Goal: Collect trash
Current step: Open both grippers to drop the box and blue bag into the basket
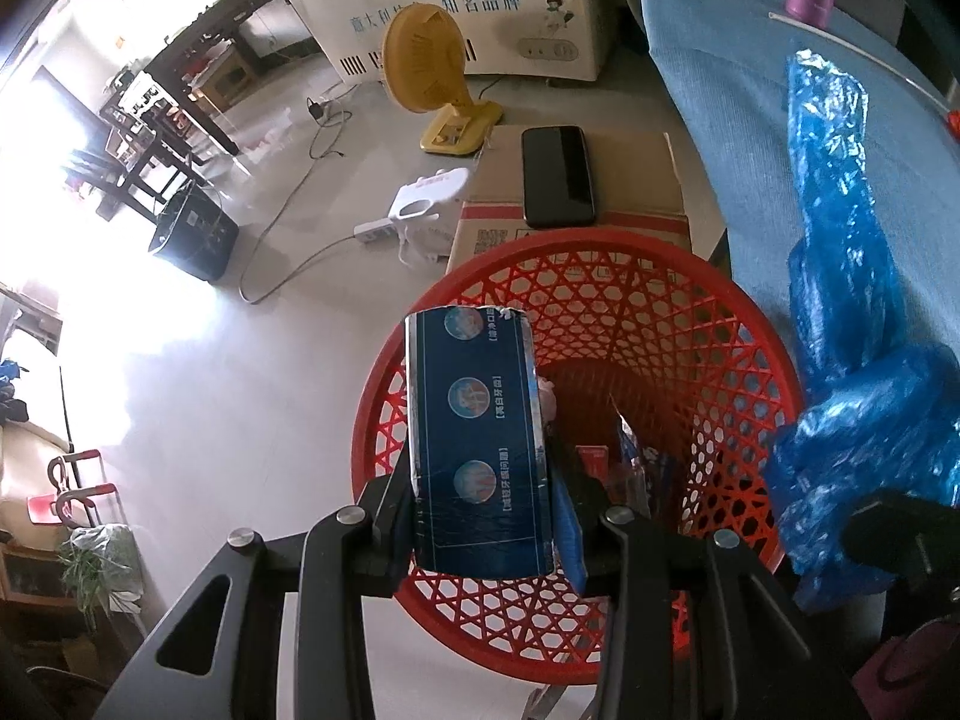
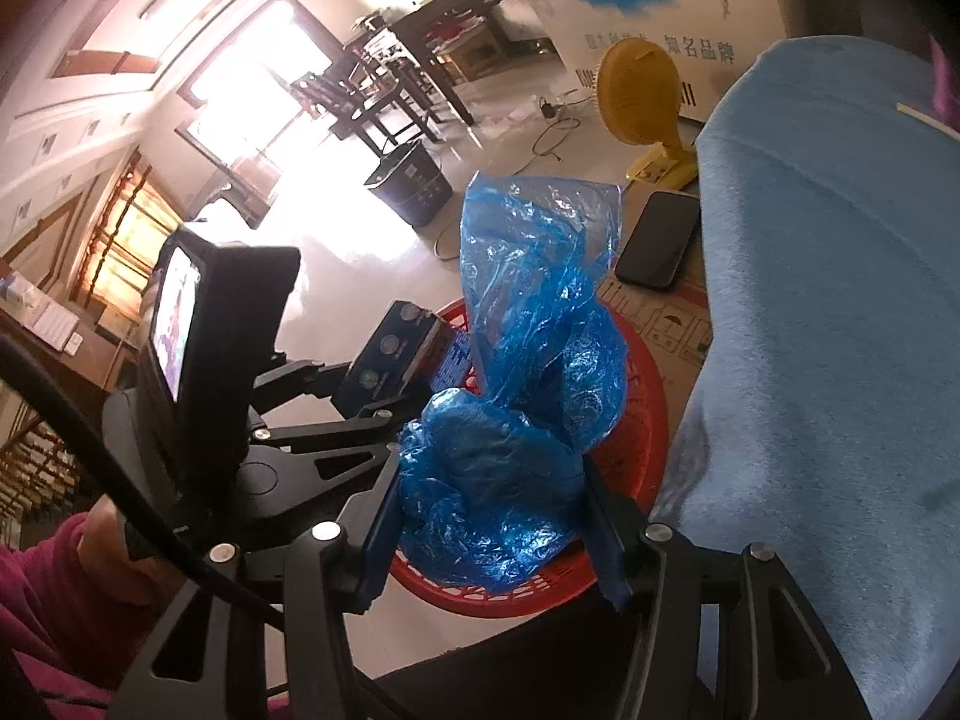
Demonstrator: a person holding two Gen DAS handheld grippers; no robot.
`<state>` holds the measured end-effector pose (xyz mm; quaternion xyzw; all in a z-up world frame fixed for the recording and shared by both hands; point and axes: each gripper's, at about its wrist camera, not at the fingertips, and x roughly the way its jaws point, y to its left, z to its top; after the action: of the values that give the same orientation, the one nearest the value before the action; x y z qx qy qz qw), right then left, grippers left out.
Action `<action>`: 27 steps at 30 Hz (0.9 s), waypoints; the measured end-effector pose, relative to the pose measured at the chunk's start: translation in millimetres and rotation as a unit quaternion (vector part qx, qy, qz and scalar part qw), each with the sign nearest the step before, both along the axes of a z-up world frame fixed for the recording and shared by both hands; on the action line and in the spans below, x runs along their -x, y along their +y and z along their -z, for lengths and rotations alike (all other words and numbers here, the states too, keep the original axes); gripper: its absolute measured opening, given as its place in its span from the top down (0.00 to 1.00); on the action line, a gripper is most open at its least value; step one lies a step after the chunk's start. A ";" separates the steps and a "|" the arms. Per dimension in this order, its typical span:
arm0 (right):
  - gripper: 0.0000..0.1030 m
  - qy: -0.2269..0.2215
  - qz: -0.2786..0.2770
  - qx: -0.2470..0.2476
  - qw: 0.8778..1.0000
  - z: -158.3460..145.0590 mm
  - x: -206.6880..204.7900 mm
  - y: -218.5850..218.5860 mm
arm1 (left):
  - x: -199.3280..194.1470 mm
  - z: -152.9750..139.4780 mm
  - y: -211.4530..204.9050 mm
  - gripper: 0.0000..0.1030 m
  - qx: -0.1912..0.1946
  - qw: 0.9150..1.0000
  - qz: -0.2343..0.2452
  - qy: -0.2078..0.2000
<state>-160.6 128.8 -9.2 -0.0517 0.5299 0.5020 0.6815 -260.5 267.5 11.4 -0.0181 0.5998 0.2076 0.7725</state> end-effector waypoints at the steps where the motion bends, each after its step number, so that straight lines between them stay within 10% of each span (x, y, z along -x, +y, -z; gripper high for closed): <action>1: 0.44 -0.001 -0.001 0.001 1.000 -0.2 -0.8 0.7 | 0.3 -0.7 0.4 0.61 0.000 1.000 0.001 0.000; 27: 0.38 -0.029 0.013 -0.008 0.999 -13.9 0.7 -9.5 | 0.3 -16.5 -8.3 0.60 -0.011 1.000 0.005 -0.009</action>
<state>-161.3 119.3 4.7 -0.0539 0.5065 0.4956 0.7035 -260.8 259.1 28.0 -0.0088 0.5909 0.2103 0.7788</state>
